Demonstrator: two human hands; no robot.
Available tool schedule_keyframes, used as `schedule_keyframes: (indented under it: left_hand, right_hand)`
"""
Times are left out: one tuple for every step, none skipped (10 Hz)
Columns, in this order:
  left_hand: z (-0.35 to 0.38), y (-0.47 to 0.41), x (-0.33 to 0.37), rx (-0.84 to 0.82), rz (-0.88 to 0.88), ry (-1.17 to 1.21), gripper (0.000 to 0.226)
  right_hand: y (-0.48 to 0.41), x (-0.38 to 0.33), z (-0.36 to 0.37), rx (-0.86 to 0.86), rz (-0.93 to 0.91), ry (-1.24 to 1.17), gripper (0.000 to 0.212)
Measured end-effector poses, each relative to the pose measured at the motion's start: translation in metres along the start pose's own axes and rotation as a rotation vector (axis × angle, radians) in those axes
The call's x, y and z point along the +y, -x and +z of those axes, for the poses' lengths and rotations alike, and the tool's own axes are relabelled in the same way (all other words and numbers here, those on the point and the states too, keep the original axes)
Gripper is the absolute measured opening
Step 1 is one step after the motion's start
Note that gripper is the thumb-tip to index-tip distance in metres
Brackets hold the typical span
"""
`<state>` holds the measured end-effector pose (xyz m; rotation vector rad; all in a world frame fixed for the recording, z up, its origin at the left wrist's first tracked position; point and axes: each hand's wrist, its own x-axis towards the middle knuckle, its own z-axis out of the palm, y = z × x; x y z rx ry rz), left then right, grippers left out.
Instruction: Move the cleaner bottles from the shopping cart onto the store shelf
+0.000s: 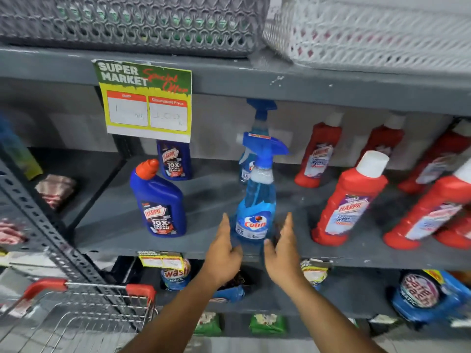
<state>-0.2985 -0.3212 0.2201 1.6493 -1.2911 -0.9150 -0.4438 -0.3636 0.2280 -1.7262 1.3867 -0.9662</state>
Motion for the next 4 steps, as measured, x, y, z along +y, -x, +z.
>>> schedule_keyframes:
  left_hand:
    - [0.000, 0.010, 0.003, 0.026, 0.018, -0.067, 0.084]
    - [0.005, 0.011, 0.021, 0.097, 0.060, -0.090, 0.090]
    - [0.015, 0.002, 0.039, 0.202, 0.042, 0.015, 0.092]
    - [0.029, -0.002, 0.041, 0.338, -0.017, 0.083, 0.079]
  right_hand:
    - [0.016, -0.008, -0.044, 0.119, -0.093, -0.176, 0.074]
    - [0.043, -0.018, -0.103, 0.137, -0.206, -0.304, 0.066]
    - [0.080, -0.024, -0.154, 0.138, -0.268, -0.406, 0.068]
    - [0.123, -0.018, -0.191, 0.167, -0.293, -0.391, 0.073]
